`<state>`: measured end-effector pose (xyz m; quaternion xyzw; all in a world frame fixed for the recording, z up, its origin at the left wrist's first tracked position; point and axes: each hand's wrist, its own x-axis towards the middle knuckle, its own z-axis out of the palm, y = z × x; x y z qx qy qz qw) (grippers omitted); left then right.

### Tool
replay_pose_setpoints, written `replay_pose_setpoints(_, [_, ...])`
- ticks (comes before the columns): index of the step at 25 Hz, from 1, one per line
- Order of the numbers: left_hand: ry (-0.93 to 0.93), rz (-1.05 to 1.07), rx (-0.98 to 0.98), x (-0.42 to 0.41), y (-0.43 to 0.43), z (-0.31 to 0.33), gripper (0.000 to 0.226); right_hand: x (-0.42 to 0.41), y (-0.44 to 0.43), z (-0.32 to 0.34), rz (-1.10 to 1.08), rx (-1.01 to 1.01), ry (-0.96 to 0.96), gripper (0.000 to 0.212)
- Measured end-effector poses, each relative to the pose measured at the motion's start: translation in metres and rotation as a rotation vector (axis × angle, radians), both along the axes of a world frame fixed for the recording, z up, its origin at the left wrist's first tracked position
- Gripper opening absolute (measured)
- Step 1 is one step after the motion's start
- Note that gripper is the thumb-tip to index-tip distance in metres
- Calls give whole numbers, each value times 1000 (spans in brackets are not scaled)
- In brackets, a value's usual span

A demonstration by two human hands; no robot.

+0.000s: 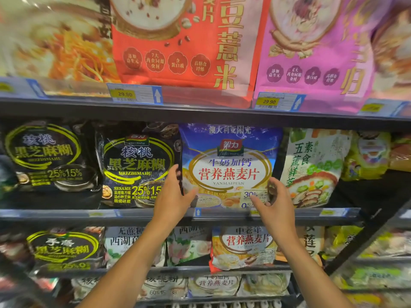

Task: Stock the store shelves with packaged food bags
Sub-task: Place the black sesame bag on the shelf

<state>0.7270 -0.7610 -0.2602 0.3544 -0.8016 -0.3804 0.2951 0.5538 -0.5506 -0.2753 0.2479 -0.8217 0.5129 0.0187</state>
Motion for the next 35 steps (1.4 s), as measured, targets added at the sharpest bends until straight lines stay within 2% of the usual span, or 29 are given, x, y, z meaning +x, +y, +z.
replay_pose_setpoints(4, [-12,57,-73,38,6,-5,91,20,-3,0,61,-80,46,58])
replay_pose_setpoints(8, [-83,153,-123,84,-1,-14,89,57,-19,-3,186,-224,-4,41])
replay_pose_setpoints(16, [-129,296,-127,159,-49,-25,89,121,-82,-11,424,-195,-72,43])
replay_pose_setpoints(22, [-184,240,-56,178,-118,-26,100,143,-144,-10,447,-46,-96,54])
replay_pose_setpoints(26, [-187,154,31,169,-171,-23,98,150,-175,-10,342,218,-36,72])
replay_pose_setpoints(29, [-239,86,114,153,-207,-20,106,155,-192,-11,275,311,3,72])
replay_pose_setpoints(33, [-242,18,217,139,-234,-29,78,155,-207,-10,166,430,-7,68])
replay_pose_setpoints(35, [-206,-27,285,136,-242,-35,81,159,-212,-8,109,481,8,62])
